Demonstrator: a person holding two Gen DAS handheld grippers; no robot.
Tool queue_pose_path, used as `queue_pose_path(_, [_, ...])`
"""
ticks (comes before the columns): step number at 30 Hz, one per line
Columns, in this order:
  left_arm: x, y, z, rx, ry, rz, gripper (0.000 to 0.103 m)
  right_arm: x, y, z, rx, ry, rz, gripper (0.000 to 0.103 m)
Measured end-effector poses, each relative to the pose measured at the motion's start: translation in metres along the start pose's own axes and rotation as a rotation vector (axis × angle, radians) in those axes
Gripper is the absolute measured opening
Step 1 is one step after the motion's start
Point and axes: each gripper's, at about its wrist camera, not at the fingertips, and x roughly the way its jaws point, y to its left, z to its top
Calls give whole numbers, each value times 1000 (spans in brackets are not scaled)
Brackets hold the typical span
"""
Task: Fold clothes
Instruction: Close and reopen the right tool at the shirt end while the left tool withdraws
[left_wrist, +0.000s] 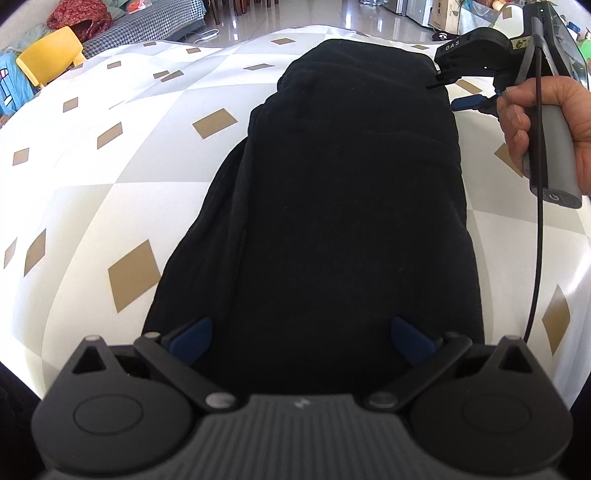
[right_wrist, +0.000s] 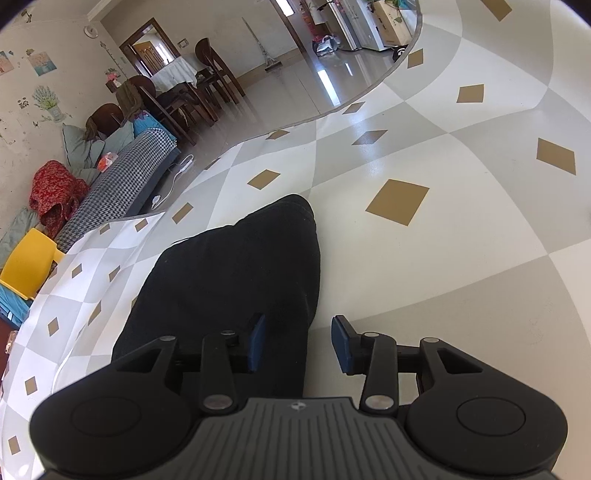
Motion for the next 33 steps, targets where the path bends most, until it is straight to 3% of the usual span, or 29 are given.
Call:
queue_pose_path(4, [-2,3,-1,-12,15,2,103,2,3,-1,-8,-16,-12,37])
queue_pose_path(11, [-6,8,-5,-35,38,6,103,5,8,-3,-74,-16,-73,6])
queue_pose_path(14, [-9,10,-8,-40,38,16,103,5,13,-5,-126,-22,-111,0])
queue_pose_path(25, [4,31,1,-104,32,41,103,0,11,-4,-158,-35,-210,0])
queue_pose_path(29, [9,42,10,-138,22,56,103,-4,1,1,-148,-56,-299,0])
queue_pose_path(33, [17,64,20,-192,16,91,103,-9,-14,8,-76,-52,-287,0])
